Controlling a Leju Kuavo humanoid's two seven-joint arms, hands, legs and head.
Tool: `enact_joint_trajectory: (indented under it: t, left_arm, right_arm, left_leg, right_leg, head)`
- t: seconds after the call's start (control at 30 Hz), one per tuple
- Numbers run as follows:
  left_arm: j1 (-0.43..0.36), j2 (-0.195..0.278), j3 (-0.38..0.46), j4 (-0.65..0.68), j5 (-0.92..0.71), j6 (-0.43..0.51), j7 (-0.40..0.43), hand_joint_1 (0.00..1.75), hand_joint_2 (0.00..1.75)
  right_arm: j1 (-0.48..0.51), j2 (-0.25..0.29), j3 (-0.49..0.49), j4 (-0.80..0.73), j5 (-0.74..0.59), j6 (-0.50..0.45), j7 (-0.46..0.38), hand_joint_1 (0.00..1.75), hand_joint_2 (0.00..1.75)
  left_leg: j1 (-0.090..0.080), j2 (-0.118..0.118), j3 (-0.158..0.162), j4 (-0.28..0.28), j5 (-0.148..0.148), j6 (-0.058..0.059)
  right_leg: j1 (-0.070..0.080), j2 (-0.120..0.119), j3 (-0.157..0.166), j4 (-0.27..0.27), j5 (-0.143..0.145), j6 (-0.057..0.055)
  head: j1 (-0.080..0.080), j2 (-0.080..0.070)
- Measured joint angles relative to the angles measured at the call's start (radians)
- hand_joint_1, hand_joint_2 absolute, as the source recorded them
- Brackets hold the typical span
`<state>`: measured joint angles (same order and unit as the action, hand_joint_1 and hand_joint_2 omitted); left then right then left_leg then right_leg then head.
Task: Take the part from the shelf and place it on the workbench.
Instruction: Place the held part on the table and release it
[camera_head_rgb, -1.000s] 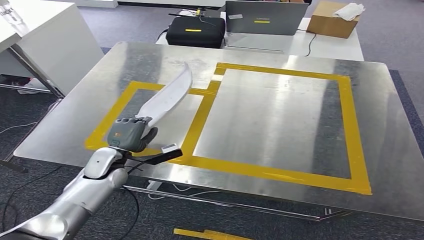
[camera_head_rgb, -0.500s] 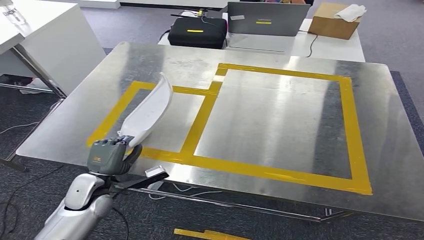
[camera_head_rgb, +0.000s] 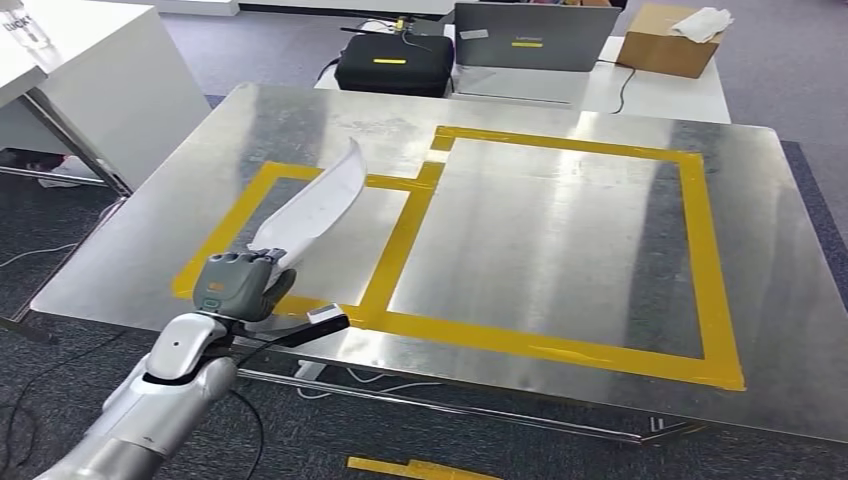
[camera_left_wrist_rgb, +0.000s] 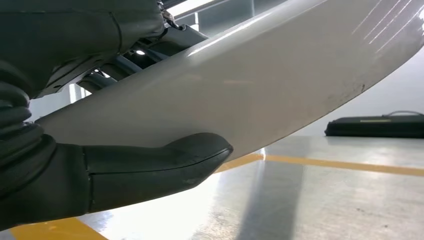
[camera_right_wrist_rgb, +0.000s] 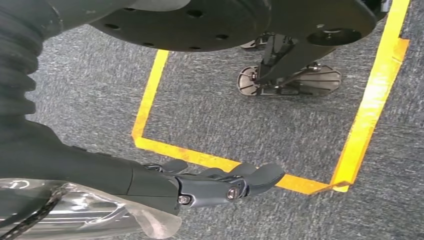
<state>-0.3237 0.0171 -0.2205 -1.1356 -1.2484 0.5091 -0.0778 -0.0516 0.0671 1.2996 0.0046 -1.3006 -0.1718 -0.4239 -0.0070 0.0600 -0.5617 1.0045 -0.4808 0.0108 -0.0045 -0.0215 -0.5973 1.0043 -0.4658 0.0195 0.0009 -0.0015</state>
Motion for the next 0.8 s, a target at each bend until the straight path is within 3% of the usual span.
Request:
enact_joint_trajectory:
  t: [0.27,0.53,0.67,0.8]
  left_arm:
    - [-0.134,-0.019,-0.058,0.181,-0.054,-0.039,0.053,1.75,1.75]
    - [-0.214,-0.036,-0.094,0.293,-0.077,-0.074,0.099,1.75,1.75]
    - [-0.233,-0.041,-0.103,0.322,-0.081,-0.075,0.109,0.0,1.75]
    - [-0.244,-0.041,-0.109,0.333,-0.085,-0.072,0.122,0.0,1.75]
  right_arm:
    - [0.001,-0.027,0.025,-0.018,0.019,0.023,-0.008,0.0,1.75]
    - [0.002,-0.052,0.04,-0.042,0.023,0.028,-0.01,0.0,1.75]
    - [0.002,-0.054,0.045,-0.045,0.023,0.028,-0.01,0.0,0.0]
    - [0.003,-0.054,0.048,-0.047,0.022,0.028,-0.014,0.0,0.0]
  left_leg:
    - [0.0,0.0,0.0,0.0,0.0,0.0]
    - [0.0,0.0,0.0,0.001,0.0,0.0]
    - [0.0,0.0,0.0,0.001,0.0,0.0]
    - [0.0,0.0,0.0,0.001,0.0,0.0]
  right_leg:
    - [0.0,0.0,0.0,0.0,0.001,0.0]
    - [0.0,0.0,0.0,0.0,0.0,0.0]
    - [0.0,0.0,0.0,0.0,0.0,0.0]
    - [0.0,0.0,0.0,0.0,0.0,0.0]
  head:
    - [0.0,0.0]
    - [0.0,0.0]
    - [0.0,0.0]
    - [0.0,0.0]
